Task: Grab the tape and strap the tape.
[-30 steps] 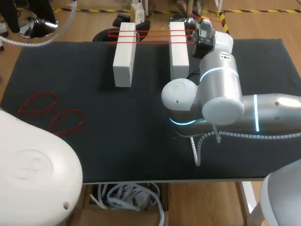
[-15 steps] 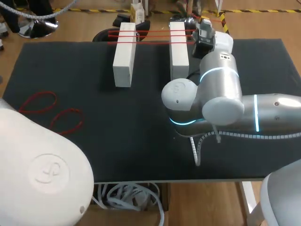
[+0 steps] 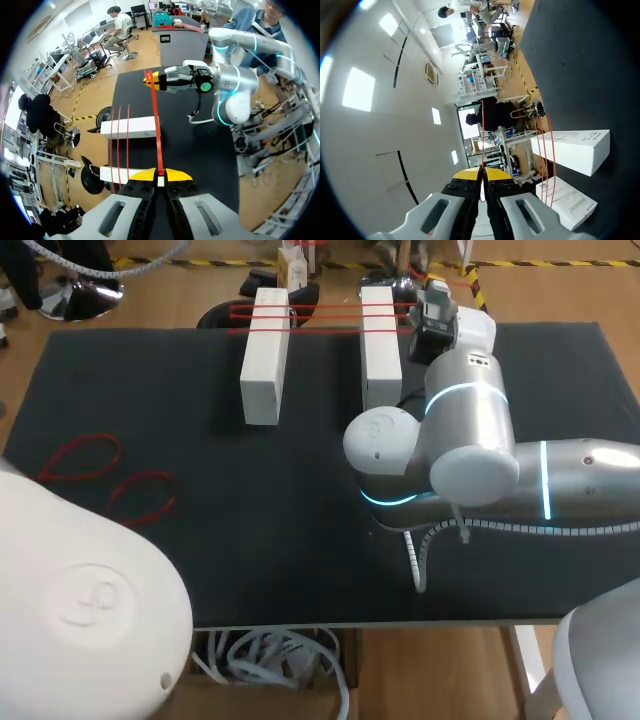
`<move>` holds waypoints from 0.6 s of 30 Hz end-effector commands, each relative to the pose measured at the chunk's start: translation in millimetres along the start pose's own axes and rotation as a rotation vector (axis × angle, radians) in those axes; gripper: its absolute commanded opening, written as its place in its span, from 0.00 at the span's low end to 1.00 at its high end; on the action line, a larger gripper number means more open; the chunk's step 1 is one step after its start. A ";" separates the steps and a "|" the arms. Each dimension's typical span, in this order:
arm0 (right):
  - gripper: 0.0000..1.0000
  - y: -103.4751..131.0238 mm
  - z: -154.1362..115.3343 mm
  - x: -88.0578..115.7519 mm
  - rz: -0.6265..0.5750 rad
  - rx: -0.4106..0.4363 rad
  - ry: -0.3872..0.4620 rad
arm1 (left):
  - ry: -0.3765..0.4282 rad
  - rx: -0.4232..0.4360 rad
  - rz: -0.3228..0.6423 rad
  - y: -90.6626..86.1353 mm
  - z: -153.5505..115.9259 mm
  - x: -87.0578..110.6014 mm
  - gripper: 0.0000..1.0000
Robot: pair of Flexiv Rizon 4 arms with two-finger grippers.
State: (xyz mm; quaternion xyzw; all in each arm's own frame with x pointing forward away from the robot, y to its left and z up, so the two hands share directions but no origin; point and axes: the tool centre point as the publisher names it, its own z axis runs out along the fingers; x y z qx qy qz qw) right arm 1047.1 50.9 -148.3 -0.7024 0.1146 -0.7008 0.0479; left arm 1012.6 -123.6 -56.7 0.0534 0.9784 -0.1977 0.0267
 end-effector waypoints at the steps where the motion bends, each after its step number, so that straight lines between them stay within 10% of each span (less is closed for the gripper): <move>1: 0.00 0.9 0.3 1.9 -0.002 0.003 -0.004 | -0.004 -0.008 0.016 -4.7 1.1 5.5 0.00; 18: 0.00 0.9 0.3 1.9 -0.002 0.003 -0.004 | 0.031 -0.017 0.026 -7.0 3.6 11.5 0.00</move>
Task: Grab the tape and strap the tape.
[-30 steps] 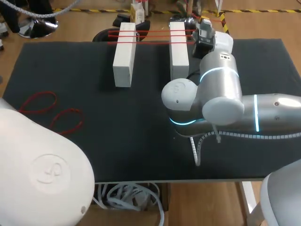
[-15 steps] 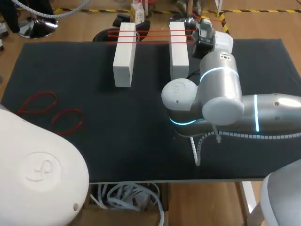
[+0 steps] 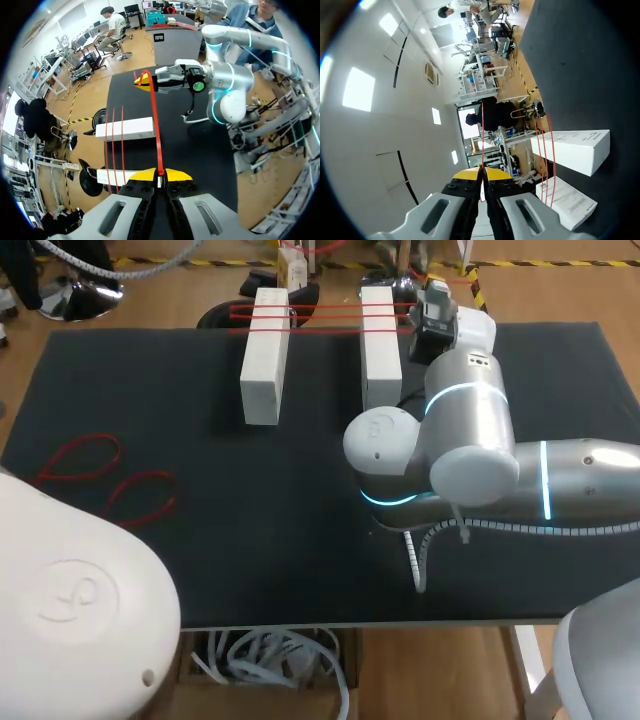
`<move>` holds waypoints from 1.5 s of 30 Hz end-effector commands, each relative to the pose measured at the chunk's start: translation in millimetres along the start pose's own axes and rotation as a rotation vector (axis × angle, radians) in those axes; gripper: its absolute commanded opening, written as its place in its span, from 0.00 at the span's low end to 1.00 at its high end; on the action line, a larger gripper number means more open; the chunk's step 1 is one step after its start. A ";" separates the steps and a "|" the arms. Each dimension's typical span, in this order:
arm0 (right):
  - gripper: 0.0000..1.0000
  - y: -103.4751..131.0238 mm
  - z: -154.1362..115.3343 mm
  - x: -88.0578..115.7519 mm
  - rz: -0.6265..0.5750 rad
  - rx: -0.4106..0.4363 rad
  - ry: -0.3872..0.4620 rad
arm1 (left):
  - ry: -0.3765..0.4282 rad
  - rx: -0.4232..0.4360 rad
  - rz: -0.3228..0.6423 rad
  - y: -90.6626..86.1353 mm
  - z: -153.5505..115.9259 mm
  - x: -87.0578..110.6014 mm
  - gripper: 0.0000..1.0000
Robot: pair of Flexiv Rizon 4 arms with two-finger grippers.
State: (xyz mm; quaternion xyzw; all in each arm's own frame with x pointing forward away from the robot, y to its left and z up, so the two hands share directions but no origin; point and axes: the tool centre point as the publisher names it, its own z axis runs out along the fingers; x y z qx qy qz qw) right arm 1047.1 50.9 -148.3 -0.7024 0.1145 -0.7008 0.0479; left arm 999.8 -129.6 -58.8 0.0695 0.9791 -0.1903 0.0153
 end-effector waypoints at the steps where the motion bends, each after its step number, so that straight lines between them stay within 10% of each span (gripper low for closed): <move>1: 0.00 0.9 0.4 1.9 -0.002 0.003 -0.004 | 0.002 -0.004 -0.001 -0.8 -0.3 -0.8 0.00; 8: 0.00 0.9 0.4 1.9 -0.002 0.003 -0.004 | 0.002 -0.004 -0.001 -0.8 -0.3 -0.8 0.00; 22: 0.00 22.9 -29.3 30.0 -0.573 -0.244 -0.113 | 0.002 -0.004 -0.001 -0.8 -0.3 -0.8 0.00; 40: 0.00 22.1 -30.1 34.2 -0.583 -0.251 -0.101 | 0.002 -0.004 -0.001 -0.8 -0.3 -0.8 0.00; 45: 0.00 -16.2 -39.5 36.7 -1.045 -0.280 0.168 | 0.002 -0.004 -0.001 -0.8 -0.3 -0.8 0.00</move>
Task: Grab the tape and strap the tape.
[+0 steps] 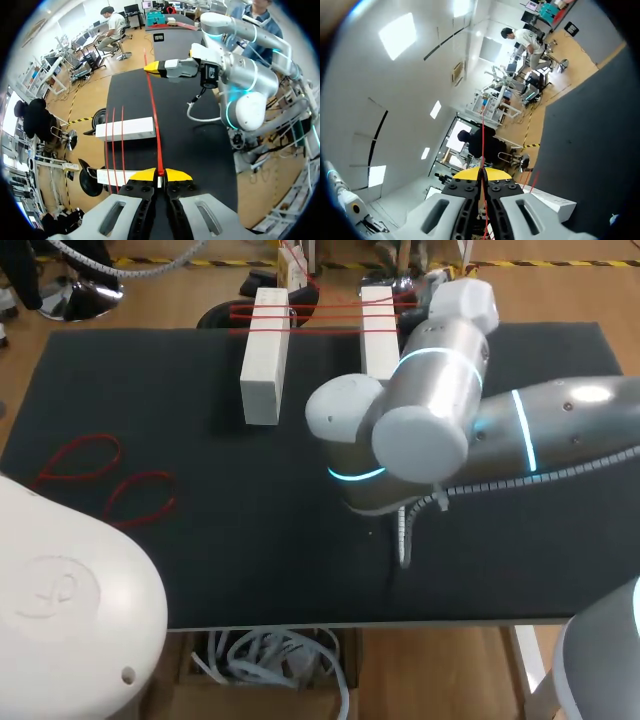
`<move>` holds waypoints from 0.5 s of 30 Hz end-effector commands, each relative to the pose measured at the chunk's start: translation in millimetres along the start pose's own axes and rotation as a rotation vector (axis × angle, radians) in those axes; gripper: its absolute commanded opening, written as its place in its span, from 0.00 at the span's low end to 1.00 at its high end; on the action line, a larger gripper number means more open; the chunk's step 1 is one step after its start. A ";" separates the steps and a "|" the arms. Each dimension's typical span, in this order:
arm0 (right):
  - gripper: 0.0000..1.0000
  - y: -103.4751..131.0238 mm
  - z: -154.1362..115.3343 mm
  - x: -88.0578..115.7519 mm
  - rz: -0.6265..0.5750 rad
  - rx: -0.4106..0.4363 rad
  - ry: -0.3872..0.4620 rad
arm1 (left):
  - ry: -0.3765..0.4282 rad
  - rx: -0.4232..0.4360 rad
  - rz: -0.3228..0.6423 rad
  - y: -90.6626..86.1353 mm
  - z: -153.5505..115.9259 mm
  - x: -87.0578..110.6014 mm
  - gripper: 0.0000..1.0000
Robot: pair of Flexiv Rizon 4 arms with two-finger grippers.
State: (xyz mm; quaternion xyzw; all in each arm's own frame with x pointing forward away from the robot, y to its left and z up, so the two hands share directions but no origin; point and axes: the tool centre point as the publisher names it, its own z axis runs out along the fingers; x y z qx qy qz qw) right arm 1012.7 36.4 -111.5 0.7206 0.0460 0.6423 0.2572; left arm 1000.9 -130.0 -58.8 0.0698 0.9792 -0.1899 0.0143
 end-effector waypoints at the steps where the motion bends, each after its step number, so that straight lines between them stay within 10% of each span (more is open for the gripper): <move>1: 0.00 -23.2 -15.1 15.7 -0.412 -0.156 0.258 | 0.000 -0.004 -0.001 -0.6 -0.5 0.4 0.00; 15: 0.00 -37.1 -30.5 27.9 -0.797 -0.189 0.499 | 0.000 -0.004 -0.001 -0.6 -0.5 0.4 0.00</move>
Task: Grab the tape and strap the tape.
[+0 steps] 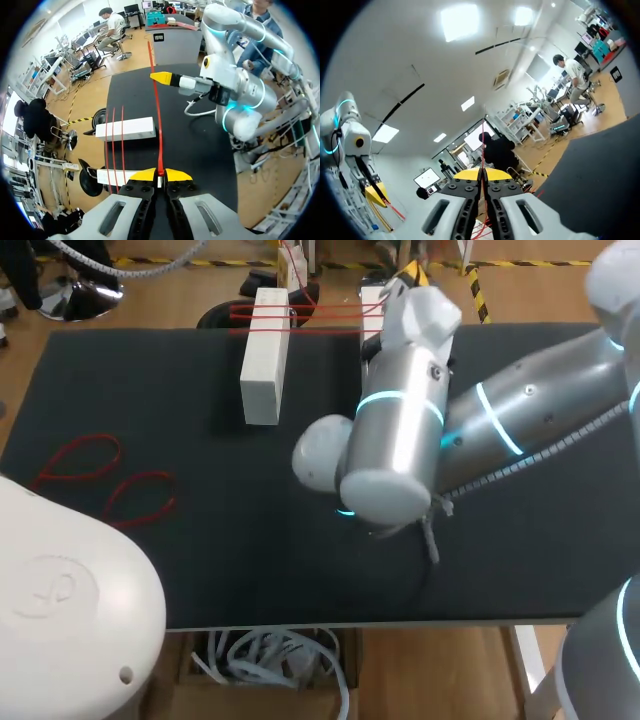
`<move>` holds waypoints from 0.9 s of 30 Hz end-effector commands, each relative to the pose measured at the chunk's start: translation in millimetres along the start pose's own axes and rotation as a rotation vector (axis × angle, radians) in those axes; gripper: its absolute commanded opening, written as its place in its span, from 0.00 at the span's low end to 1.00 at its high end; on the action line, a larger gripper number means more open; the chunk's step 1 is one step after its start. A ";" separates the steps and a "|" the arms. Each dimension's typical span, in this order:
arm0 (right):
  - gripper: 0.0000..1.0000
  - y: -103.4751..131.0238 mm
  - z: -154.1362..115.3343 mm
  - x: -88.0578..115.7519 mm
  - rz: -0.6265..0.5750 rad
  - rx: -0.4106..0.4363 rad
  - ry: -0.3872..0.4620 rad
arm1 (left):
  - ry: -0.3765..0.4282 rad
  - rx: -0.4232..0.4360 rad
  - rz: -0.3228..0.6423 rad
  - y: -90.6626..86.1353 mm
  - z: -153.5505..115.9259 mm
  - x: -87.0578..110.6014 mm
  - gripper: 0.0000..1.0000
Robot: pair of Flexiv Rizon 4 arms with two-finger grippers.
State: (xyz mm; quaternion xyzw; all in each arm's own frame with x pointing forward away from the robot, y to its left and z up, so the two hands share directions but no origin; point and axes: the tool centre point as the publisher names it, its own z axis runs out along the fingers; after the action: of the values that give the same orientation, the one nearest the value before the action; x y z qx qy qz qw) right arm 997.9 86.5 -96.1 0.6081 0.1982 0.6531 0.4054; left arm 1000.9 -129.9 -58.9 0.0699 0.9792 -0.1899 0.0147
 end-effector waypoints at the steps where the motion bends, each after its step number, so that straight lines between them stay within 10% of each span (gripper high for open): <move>1: 0.00 -3.6 -0.9 -0.1 -0.379 -0.117 0.257 | 0.000 -0.004 -0.001 -0.7 -0.6 0.3 0.00; 6: 0.00 5.3 4.7 5.6 -0.233 -0.051 0.149 | 0.000 -0.004 -0.001 -0.7 -0.6 0.3 0.00; 27: 0.00 5.3 4.7 5.6 -0.233 -0.051 0.149 | 0.000 -0.004 -0.001 -0.7 -0.6 0.3 0.00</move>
State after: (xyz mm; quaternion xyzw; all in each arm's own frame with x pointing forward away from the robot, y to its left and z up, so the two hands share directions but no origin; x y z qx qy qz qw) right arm 1001.3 89.6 -95.5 0.5150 0.2720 0.6530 0.4840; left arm 1000.8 -130.0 -59.2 0.0698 0.9792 -0.1900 0.0151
